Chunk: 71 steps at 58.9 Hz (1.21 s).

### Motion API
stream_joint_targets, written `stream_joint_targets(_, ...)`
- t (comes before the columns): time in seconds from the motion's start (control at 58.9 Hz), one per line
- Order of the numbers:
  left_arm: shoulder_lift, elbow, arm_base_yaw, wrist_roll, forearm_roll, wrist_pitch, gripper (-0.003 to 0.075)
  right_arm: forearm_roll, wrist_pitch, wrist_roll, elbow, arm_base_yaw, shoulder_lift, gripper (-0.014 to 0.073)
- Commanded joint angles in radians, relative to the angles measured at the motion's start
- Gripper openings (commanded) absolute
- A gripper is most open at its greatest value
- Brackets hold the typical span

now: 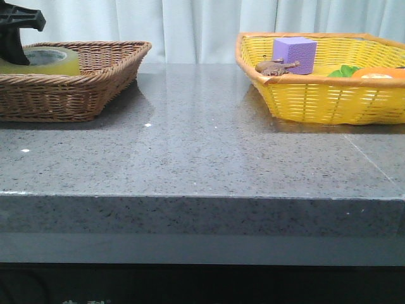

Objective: Transfer tape with both arms

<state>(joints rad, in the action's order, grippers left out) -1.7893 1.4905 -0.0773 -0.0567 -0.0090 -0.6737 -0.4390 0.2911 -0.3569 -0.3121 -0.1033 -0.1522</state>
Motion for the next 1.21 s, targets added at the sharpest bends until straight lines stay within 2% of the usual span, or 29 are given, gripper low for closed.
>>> stream_joint_targets(0.0,0.059,0.038,-0.013,-0.007,-0.020,0.077,0.0235,-0.008,-0.074,-0.005,-0.029,0.005,-0.010,-0.0079)
stream_joint_targets(0.204,0.092,0.038,-0.008,-0.007,-0.016,0.075,0.0470,-0.008,-0.073,-0.005,-0.029,0.005,-0.010,-0.0079)
stream_joint_targets(0.391,0.201,0.026,-0.006,-0.002,-0.014,0.075,0.0472,-0.008,-0.073,-0.005,-0.029,0.005,-0.010,-0.0079)
stream_joint_targets(0.526,0.325,-0.066,-0.010,0.002,-0.014,0.120,0.0470,-0.008,-0.073,-0.005,-0.029,0.005,-0.010,-0.0079)
stream_joint_targets(0.594,0.395,-0.144,-0.010,0.002,-0.016,0.157,0.0442,-0.008,-0.073,-0.005,-0.029,0.005,-0.010,-0.0079)
stream_joint_targets(0.662,0.481,-0.245,-0.010,0.002,-0.016,0.204,0.0378,-0.008,-0.073,-0.005,-0.029,0.005,-0.010,-0.0079)
stream_joint_targets(0.764,0.607,-0.396,-0.010,0.002,-0.016,0.262,0.0262,-0.008,-0.075,-0.005,-0.029,0.005,-0.010,-0.0079)
stream_joint_targets(0.849,0.731,-0.512,-0.010,0.002,-0.016,0.316,0.0137,-0.008,-0.081,-0.005,-0.029,0.005,-0.010,-0.0079)
stream_joint_targets(0.985,0.890,-0.653,-0.010,0.002,-0.016,0.360,-0.0011,-0.008,-0.082,-0.005,-0.029,0.005,-0.010,-0.0079)
stream_joint_targets(1.189,1.121,-0.830,-0.010,0.002,-0.016,0.362,-0.0020,-0.008,-0.080,-0.005,-0.029,0.005,-0.010,-0.0079)
